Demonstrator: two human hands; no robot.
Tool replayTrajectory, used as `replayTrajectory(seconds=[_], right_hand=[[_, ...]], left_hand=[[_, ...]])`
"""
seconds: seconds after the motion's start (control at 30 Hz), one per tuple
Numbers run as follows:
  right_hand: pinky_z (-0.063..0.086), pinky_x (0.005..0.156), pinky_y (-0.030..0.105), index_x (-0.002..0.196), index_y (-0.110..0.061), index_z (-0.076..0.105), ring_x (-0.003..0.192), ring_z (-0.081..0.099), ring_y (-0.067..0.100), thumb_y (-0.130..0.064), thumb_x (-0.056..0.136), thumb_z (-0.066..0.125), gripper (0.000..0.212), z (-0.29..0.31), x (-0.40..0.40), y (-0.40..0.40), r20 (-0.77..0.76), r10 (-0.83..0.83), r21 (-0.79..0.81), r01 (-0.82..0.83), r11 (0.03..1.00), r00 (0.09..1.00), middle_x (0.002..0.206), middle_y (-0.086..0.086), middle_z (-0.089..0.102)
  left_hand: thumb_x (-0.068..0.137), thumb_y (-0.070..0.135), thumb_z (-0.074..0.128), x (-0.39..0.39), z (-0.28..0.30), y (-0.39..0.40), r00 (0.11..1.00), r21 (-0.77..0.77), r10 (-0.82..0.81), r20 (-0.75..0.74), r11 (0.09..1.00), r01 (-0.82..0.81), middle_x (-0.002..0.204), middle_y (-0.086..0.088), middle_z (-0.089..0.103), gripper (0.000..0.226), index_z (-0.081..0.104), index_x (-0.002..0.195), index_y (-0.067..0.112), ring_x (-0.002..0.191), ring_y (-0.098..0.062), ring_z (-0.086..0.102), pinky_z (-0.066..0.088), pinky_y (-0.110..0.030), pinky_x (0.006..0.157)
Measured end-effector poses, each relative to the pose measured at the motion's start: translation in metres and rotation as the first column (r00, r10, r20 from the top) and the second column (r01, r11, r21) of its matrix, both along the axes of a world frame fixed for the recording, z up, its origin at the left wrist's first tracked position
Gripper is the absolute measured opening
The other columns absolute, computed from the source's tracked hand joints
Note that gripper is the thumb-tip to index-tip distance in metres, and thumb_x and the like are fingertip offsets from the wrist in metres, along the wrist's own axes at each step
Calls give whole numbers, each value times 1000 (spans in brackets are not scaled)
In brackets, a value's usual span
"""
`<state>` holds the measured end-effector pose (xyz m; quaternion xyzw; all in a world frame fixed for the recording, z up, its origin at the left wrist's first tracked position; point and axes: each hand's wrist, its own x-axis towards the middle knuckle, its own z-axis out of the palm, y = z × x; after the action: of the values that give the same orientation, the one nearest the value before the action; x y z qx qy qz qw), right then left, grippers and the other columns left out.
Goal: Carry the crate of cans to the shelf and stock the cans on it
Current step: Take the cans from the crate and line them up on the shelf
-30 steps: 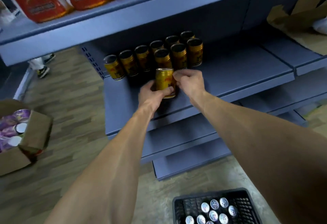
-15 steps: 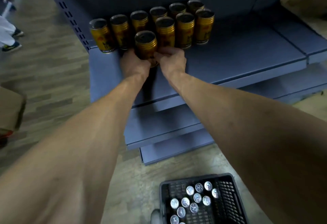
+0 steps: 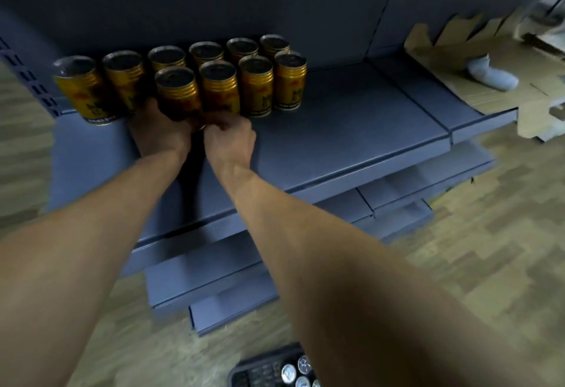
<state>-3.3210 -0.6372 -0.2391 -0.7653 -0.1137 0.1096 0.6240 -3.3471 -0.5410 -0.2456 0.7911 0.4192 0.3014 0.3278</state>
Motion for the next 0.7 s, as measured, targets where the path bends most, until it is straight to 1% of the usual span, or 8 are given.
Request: replayTrajectory(seconds=[0.1, 0.17, 0.27, 0.4, 0.47, 0.53, 0.63, 0.7], right_hand=[[41, 75, 18, 97, -10, 79, 94, 65, 28, 0, 79, 55, 31, -3, -2, 4, 44, -4, -11, 5, 1000, 999, 97, 10, 75], [42, 76, 19, 95, -11, 79, 93, 65, 28, -2, 78, 58, 29, -6, -1, 5, 67, -11, -23, 13, 1000, 998, 95, 9, 75], [42, 74, 20, 93, -13, 79, 91, 65, 29, -5, 76, 59, 27, -8, 1, 6, 76, -35, -43, 39, 998, 996, 92, 8, 75], [38, 71, 18, 93, -13, 78, 88, 63, 28, -5, 74, 56, 30, -6, 0, 9, 55, -45, -47, 48, 998, 997, 92, 8, 75], [37, 71, 19, 87, -11, 76, 82, 59, 28, -3, 74, 54, 26, -1, -1, 8, 21, -78, 8, 78, 997, 997, 88, 9, 73], [39, 72, 21, 82, -14, 73, 78, 55, 25, -2, 74, 52, 25, 5, -2, 2, -33, -142, 78, 144, 986, 989, 85, 10, 72], [50, 77, 27, 95, -10, 76, 88, 65, 28, 1, 78, 51, 33, 3, -6, -14, -56, -288, 91, 292, 952, 956, 92, 12, 74], [51, 78, 29, 98, -8, 74, 90, 66, 31, 2, 80, 50, 32, 0, -7, -30, -26, -327, 60, 328, 943, 945, 91, 14, 73]], left_hand=[[73, 36, 78, 2, -4, 5, 1000, 6, -13, -13, 1000, 13, 126, -13, 62, 56, 62, 121, 11, 116, -29, 58, 45, -37, 96], [78, 28, 75, 2, -7, 3, 999, -7, -5, -34, 1000, 5, 129, -16, 59, 53, 58, 124, 7, 119, -31, 55, 41, -35, 97], [80, 21, 73, 4, -4, -4, 1000, -35, 14, -10, 999, -14, 130, -18, 58, 51, 57, 125, 5, 120, -30, 54, 37, -30, 96], [77, 30, 78, 0, -5, 1, 999, -40, -39, 33, 998, 40, 128, -10, 62, 54, 60, 124, 9, 117, -24, 58, 39, -24, 92], [77, 34, 76, -3, -3, 1, 997, -7, -74, 7, 997, 74, 127, -6, 63, 53, 59, 123, 14, 116, -24, 58, 41, -25, 89], [79, 34, 71, -9, -4, -3, 996, 3, -82, -19, 997, 82, 129, -5, 61, 54, 52, 127, 17, 118, -27, 56, 42, -29, 92], [75, 40, 62, -28, -13, -16, 997, -13, -80, 8, 997, 80, 132, -3, 59, 63, 47, 134, 22, 121, -27, 55, 46, -40, 101], [77, 38, 59, -42, -19, -26, 997, 5, -73, 25, 997, 73, 133, -5, 57, 64, 47, 136, 19, 122, -27, 53, 45, -42, 103]])
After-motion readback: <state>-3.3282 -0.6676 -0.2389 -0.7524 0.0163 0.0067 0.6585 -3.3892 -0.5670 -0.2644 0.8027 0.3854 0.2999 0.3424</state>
